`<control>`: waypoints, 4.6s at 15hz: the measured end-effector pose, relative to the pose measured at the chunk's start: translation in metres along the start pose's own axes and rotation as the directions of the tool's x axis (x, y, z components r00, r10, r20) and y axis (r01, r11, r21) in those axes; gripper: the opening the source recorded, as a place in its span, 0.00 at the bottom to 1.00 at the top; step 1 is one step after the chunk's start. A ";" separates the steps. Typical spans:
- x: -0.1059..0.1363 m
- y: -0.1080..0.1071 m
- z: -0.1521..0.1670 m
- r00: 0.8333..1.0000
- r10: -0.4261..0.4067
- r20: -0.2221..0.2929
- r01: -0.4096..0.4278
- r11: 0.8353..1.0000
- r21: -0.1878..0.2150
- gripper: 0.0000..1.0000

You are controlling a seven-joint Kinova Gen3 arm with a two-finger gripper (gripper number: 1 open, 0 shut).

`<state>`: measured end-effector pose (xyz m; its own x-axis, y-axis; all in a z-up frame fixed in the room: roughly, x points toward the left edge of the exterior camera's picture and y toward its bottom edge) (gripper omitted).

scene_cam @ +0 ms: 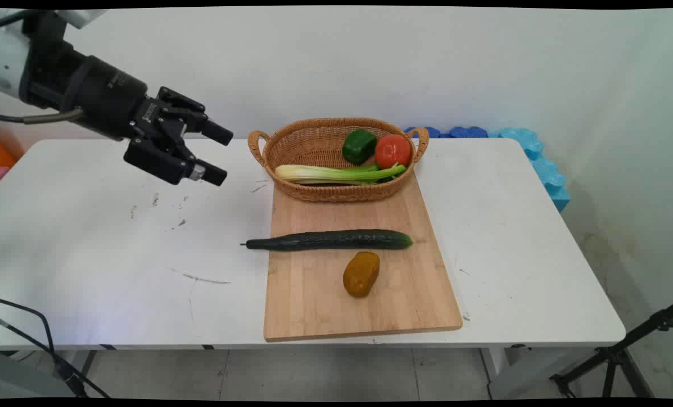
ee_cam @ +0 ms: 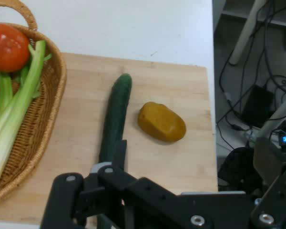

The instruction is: Pick up the cucumber from the cutting board, then place the picked object in the vegetable basket

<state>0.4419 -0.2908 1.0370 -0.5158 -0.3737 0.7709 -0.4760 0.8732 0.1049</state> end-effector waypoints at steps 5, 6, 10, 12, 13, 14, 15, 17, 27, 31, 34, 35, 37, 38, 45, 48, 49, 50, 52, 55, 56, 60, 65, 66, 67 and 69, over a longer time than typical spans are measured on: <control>0.006 -0.014 0.022 0.999 -0.034 0.022 0.033 0.999 0.042 1.00; 0.008 -0.018 0.029 0.999 -0.040 0.028 0.038 0.998 0.051 1.00; 0.010 -0.033 0.064 0.996 -0.062 0.065 0.057 0.995 0.079 1.00; 0.007 -0.041 0.087 0.993 -0.071 0.092 0.063 0.994 0.090 1.00; 0.005 -0.044 0.097 0.992 -0.074 0.104 0.065 0.994 0.092 1.00; 0.003 -0.047 0.107 0.990 -0.077 0.115 0.066 0.993 0.095 1.00; 0.002 -0.049 0.114 0.990 -0.078 0.121 0.067 0.993 0.096 1.00; -0.001 -0.055 0.135 0.987 -0.079 0.140 0.065 0.993 0.099 1.00; -0.029 -0.070 0.218 0.969 -0.098 0.226 0.078 0.992 0.094 1.00; -0.038 -0.071 0.241 0.965 -0.097 0.245 0.077 0.993 0.090 1.00; -0.043 -0.071 0.254 0.964 -0.089 0.252 0.068 0.993 0.093 1.00; -0.044 -0.071 0.258 0.963 -0.087 0.254 0.065 0.993 0.094 1.00; -0.046 -0.071 0.265 0.963 -0.082 0.256 0.059 0.994 0.096 1.00; -0.047 -0.071 0.268 0.963 -0.080 0.257 0.057 0.994 0.098 1.00; -0.051 -0.073 0.283 0.963 -0.072 0.258 0.045 0.993 0.109 0.00; -0.048 -0.072 0.283 0.965 -0.071 0.251 0.043 0.993 0.114 0.00; -0.045 -0.072 0.283 0.967 -0.069 0.247 0.042 0.992 0.116 0.00; -0.040 -0.071 0.282 0.968 -0.073 0.239 0.044 0.992 0.122 0.00; -0.030 -0.069 0.275 0.972 -0.080 0.222 0.052 0.990 0.132 0.00; -0.008 -0.064 0.258 0.978 -0.090 0.187 0.063 0.987 0.146 0.00; -0.003 -0.064 0.253 0.979 -0.094 0.179 0.067 0.986 0.150 0.00; 0.026 -0.067 0.223 0.986 -0.118 0.120 0.095 0.979 0.183 0.00; 0.050 -0.087 0.192 0.987 -0.148 0.064 0.128 0.962 0.241 0.00; 0.054 -0.093 0.185 0.986 -0.159 0.051 0.141 0.955 0.259 0.00; 0.056 -0.099 0.180 0.985 -0.170 0.042 0.152 0.950 0.274 0.00; 0.059 -0.112 0.172 0.980 -0.198 0.028 0.180 0.934 0.307 0.00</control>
<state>0.3425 -0.4643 0.9627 -0.4311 -0.5482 0.7167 -0.7564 0.6526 0.0442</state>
